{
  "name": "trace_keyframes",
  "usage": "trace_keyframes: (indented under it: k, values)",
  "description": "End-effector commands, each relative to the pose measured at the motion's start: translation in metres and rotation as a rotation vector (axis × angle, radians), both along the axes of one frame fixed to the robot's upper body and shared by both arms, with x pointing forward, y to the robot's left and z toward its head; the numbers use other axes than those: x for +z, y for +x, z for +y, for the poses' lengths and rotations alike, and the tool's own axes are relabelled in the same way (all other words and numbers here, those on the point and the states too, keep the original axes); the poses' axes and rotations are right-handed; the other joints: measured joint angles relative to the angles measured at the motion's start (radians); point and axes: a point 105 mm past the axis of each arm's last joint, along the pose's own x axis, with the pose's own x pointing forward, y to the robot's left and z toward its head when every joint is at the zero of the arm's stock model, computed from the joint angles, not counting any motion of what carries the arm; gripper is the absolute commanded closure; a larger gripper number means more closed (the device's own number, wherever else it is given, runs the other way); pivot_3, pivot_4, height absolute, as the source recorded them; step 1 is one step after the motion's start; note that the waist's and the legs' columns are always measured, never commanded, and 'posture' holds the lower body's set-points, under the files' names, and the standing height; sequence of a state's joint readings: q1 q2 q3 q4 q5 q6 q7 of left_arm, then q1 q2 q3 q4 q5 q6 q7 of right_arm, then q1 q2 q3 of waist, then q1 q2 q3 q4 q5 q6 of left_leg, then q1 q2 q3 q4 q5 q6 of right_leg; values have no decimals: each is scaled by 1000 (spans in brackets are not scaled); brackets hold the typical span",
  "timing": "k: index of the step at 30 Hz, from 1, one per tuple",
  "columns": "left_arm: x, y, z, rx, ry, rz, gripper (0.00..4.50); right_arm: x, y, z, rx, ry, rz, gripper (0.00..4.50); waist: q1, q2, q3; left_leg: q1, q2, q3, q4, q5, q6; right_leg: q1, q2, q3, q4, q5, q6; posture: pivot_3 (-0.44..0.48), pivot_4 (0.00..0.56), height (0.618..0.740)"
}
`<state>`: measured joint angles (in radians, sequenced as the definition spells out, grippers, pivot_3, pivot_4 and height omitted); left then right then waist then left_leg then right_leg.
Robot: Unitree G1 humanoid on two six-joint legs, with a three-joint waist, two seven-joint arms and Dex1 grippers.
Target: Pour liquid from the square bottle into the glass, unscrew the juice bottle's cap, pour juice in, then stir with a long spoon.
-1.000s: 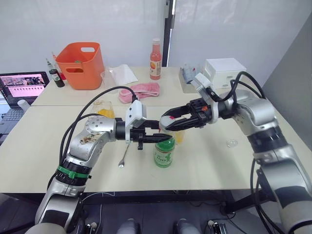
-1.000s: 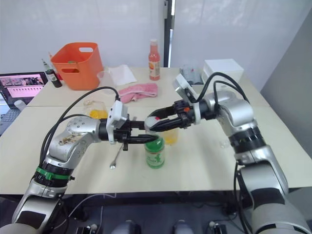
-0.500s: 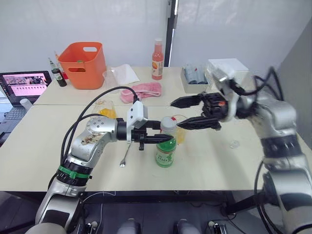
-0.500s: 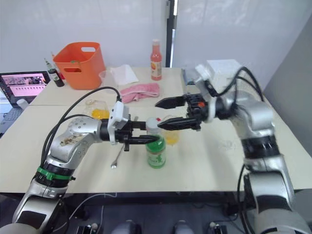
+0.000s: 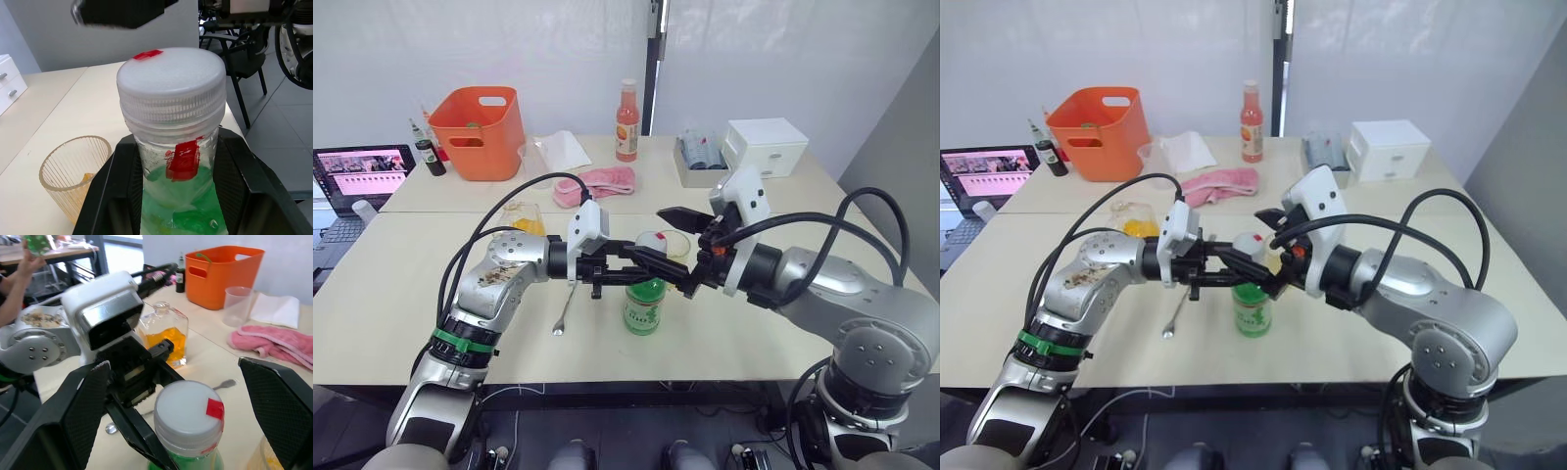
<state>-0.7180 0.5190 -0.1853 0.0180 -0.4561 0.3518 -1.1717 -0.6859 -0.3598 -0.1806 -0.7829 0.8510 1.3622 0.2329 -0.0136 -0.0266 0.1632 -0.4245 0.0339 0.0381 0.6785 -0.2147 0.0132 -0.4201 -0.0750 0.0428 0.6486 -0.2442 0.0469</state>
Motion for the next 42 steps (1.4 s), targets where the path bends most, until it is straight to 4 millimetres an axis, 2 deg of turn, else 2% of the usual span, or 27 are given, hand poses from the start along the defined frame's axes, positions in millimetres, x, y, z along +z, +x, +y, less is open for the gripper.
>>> trace_keyframes:
  k: [1,10,19,25,31,36,39,42]
  values:
    - [-16,10,8,66,81,26,3001,5,-4,-2,-44,12,-33,52,0,0,0,0,0,0,0,0,0,0,0,0,0,0,0,0,150,715]
    - [-15,8,7,54,84,26,3001,-2,-4,1,-67,13,-5,52,0,0,0,0,0,0,0,0,0,0,0,0,0,0,0,0,150,715]
    - [-16,5,9,54,90,30,3001,-2,-1,-1,-84,31,-2,2833,-1,0,0,0,0,0,0,0,0,0,0,0,-1,0,0,0,150,715]
    - [-16,5,9,58,94,33,3001,2,0,-2,-24,25,-5,2852,-1,0,0,-1,0,0,0,0,0,0,1,0,-1,0,0,0,150,715]
    - [-19,3,9,53,100,43,3001,4,2,1,357,-22,12,2852,-2,0,0,0,0,0,-1,0,0,0,1,0,-2,0,0,0,150,715]
    - [-20,-1,10,35,107,56,3001,-11,24,-5,698,-182,108,2852,-8,0,0,0,1,1,-1,0,0,0,2,0,-3,0,0,0,150,715]
    - [-21,-3,9,28,107,59,3001,-3,41,1,870,-225,146,2852,-12,0,0,1,1,2,-2,0,0,0,3,1,-2,0,0,0,150,715]
    - [-21,-3,7,27,105,60,3001,4,52,5,920,-232,142,2852,-9,0,0,0,2,1,-2,0,0,-1,3,0,-2,0,0,0,150,715]
